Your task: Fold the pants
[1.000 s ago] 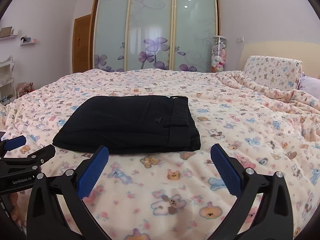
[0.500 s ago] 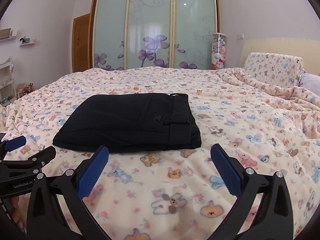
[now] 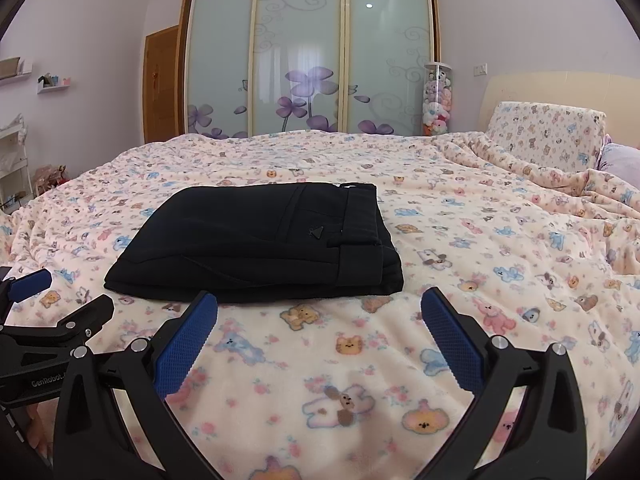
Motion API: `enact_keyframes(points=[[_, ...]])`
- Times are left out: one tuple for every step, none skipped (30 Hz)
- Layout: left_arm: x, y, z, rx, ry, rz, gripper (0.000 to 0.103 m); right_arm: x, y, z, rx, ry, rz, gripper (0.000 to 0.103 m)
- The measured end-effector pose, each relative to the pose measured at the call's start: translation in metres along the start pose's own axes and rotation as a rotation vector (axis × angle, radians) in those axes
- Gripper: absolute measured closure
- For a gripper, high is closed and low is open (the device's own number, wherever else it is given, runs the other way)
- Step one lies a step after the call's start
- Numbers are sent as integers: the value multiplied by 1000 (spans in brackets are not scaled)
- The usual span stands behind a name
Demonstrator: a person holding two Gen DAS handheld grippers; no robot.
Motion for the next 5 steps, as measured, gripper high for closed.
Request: enact_keyframes(points=[[0,0,0,-2,0,-2,2,0,0,0,0,0,0,1],[0,0,0,-5,0,-4,2,0,0,0,0,1,0,1],[0,-1,0,-7,0,-6,2,0,0,0,1,1,0,1],[0,-1,0,-8,-1,-7,2,0,0,1,1,1,0,1],[0,-1,1,-8,-2,-7,2,1,0,1,1,1,0,1]])
Point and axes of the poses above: each gripper's, at about its wrist camera, not at the fingertips, and y roughly against the way its jaws point, z to its right, x to its top, the point moved 2 cm from there along -y, roughly the way its jaws point, and after that the axes turned 3 degrees about -z, right-handed, at the moved point
